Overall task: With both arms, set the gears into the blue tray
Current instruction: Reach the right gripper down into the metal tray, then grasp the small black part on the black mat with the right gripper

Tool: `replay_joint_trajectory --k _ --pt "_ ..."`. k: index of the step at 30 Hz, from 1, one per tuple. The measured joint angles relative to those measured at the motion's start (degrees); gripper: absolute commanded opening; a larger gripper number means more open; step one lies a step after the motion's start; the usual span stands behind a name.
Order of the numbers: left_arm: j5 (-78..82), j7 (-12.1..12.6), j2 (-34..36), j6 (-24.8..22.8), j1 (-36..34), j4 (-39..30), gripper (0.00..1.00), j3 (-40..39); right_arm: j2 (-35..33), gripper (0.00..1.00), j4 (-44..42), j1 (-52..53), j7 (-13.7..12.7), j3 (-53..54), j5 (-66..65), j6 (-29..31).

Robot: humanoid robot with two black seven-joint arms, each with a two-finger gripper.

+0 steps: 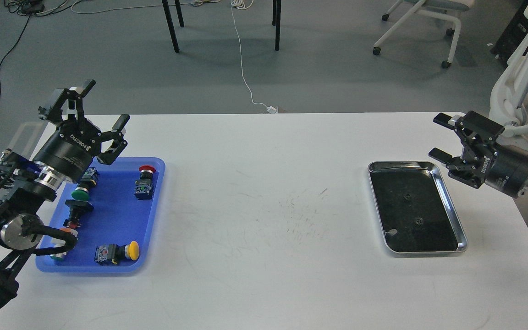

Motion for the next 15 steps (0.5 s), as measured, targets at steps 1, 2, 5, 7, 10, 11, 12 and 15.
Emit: replay_joint_trajectory --k 1,2,5,7,10,11,12,15 --pt "0.1 0.0 0.0 0.0 0.0 0.0 0.98 0.0 -1.0 0.99 0.0 3.0 0.0 -2.3 -5.3 0.1" --pt "0.1 -0.1 0.0 0.0 0.0 -0.1 0.98 0.0 -1.6 0.99 -0.1 6.3 0.0 -5.2 -10.8 0.3" --pt "0.1 -0.1 0.0 0.0 0.3 -0.3 0.98 0.0 -2.1 0.99 -0.5 15.3 0.0 -14.4 -25.5 0.3" --pt "0.1 -0.1 0.1 0.0 0.4 -0.5 0.98 0.0 -1.2 0.99 -1.3 21.3 0.0 -21.5 -32.7 0.3" --pt "0.1 -0.1 0.2 0.0 0.6 -0.6 0.98 0.0 3.0 0.99 -3.9 28.4 0.0 -30.7 -38.6 0.3" --pt "0.1 -0.1 0.2 0.0 0.6 -0.6 0.98 0.0 5.1 0.99 -5.3 30.7 0.0 -34.2 -39.4 0.3" --pt "0.0 -0.1 0.2 0.0 0.6 -0.6 0.98 0.0 6.7 0.98 -6.5 32.3 0.0 -36.6 -39.8 0.3" --pt "0.0 -0.1 0.2 0.0 0.7 -0.6 0.98 0.0 12.5 0.94 -10.0 35.7 0.0 -43.1 -40.3 0.3"
